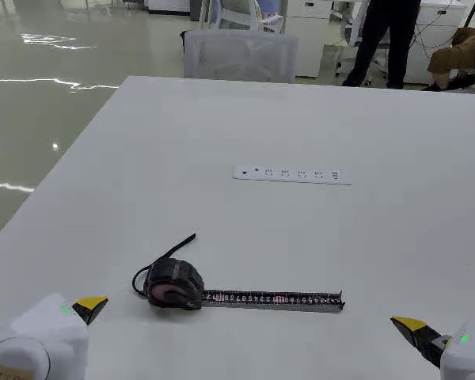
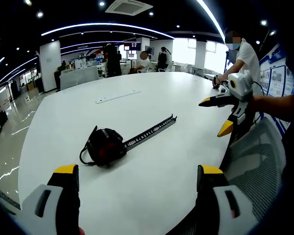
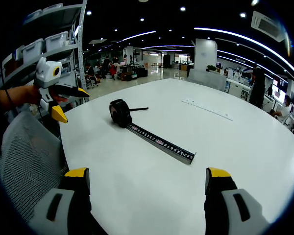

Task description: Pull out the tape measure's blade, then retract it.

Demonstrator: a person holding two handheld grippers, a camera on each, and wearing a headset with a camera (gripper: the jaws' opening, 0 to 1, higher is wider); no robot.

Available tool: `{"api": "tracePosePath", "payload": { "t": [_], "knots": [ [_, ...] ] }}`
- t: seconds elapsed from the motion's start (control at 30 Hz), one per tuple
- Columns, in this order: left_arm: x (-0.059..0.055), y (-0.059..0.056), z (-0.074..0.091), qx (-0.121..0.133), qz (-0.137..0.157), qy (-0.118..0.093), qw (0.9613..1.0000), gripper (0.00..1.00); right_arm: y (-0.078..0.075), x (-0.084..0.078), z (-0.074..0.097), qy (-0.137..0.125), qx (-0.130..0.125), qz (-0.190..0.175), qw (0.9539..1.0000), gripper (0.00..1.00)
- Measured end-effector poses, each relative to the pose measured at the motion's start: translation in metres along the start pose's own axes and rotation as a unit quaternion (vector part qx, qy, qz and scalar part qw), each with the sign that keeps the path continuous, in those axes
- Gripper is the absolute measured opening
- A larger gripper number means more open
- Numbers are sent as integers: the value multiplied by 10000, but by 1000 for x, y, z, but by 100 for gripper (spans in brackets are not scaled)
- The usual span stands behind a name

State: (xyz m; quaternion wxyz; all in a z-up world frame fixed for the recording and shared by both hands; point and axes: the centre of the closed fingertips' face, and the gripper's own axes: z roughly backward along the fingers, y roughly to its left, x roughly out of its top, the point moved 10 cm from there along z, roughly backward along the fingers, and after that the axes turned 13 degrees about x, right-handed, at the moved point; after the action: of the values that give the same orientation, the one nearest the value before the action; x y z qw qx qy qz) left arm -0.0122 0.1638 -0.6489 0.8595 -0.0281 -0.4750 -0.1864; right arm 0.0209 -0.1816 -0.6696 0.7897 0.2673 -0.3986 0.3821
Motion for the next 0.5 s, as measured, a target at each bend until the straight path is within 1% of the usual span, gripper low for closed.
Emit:
{"api": "tracePosePath", "payload": {
  "t": [0.07, 0.17, 0.33, 0.5],
  "knots": [
    [-1, 1, -1, 18, 43, -41, 10000, 99, 2, 0, -2, -23, -8, 4, 10000, 100],
    [0, -4, 1, 53, 97, -68, 9999, 99, 5, 3, -3, -66, -66, 26, 10000, 100],
    [0, -6, 1, 143, 286, -169, 9993, 99, 6, 5, -3, -204, -159, -158, 9995, 100],
    [-1, -10, 0, 168, 393, -173, 9989, 99, 9, 7, -3, -202, -207, -169, 9994, 100]
  ]
}}
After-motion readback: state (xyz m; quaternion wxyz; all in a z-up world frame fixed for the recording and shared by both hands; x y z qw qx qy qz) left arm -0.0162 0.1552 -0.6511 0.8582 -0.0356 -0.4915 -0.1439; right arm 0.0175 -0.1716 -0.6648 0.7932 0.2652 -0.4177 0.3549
